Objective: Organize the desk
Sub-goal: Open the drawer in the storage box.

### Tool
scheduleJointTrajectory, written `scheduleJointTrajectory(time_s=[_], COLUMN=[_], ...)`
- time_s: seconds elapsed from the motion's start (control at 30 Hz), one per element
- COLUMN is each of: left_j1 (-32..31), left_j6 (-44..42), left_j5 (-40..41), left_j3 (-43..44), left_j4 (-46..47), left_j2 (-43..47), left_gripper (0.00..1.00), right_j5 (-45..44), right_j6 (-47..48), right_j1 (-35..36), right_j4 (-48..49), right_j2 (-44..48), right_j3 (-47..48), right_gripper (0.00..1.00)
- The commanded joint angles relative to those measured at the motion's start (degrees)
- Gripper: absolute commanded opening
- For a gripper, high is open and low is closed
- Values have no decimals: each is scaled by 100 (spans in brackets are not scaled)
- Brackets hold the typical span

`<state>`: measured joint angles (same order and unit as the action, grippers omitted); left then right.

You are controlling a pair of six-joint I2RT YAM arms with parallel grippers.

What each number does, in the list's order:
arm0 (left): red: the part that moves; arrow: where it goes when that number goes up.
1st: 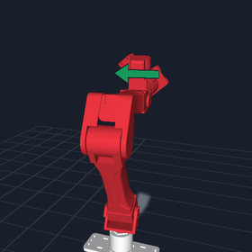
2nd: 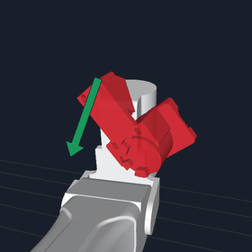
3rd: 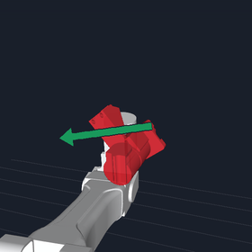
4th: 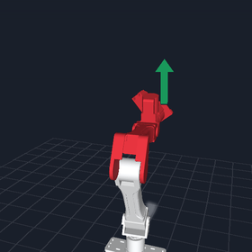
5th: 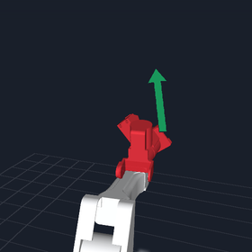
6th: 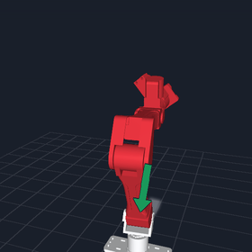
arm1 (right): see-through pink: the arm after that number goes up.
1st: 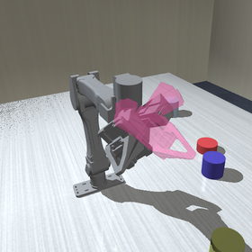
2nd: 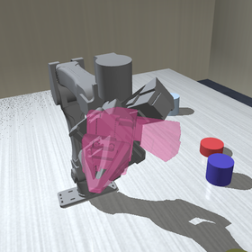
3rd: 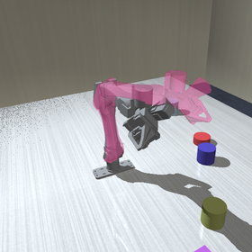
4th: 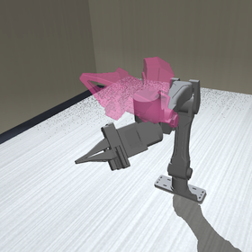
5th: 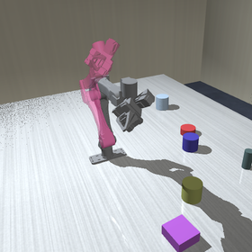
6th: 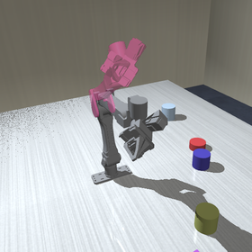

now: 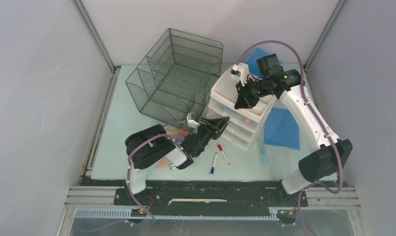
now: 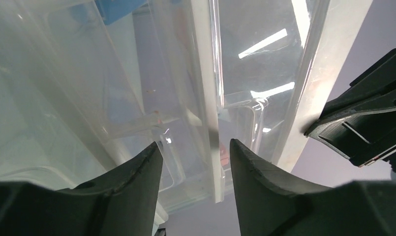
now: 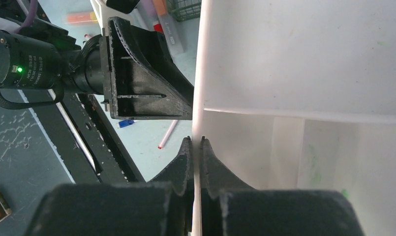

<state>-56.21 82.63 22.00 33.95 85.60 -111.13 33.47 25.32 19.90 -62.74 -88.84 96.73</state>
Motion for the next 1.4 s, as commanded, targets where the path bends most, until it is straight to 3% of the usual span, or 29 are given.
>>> scheduleJointTrajectory(time_s=[0.0, 0.1, 0.4, 0.9, 1.1, 1.37], left_j1=[107, 130, 169, 294, 294, 294], left_j6=[3, -105, -542, -453, -495, -738], left_j5=[-142, -233, -420, -648, -720, -826], left_j3=[359, 281, -229, -816, -1088, -1716], left_j4=[142, 147, 158, 176, 176, 168], left_j2=[-71, 69, 651, 921, 1189, 1579], left_gripper=[51, 45, 39, 41, 40, 47], right_j5=[427, 91, -615, -1273, -1370, -1153], right_j6=[-25, 86, 566, 951, 910, 1428], right_j1=[63, 60, -15, 18, -76, -126], right_j4=[387, 547, 1176, 1956, 1987, 1751], right_j2=[135, 185, 174, 275, 305, 257], right_j3=[249, 54, -540, -1276, -1350, -1321], right_gripper=[0, 0, 0, 0, 0, 0])
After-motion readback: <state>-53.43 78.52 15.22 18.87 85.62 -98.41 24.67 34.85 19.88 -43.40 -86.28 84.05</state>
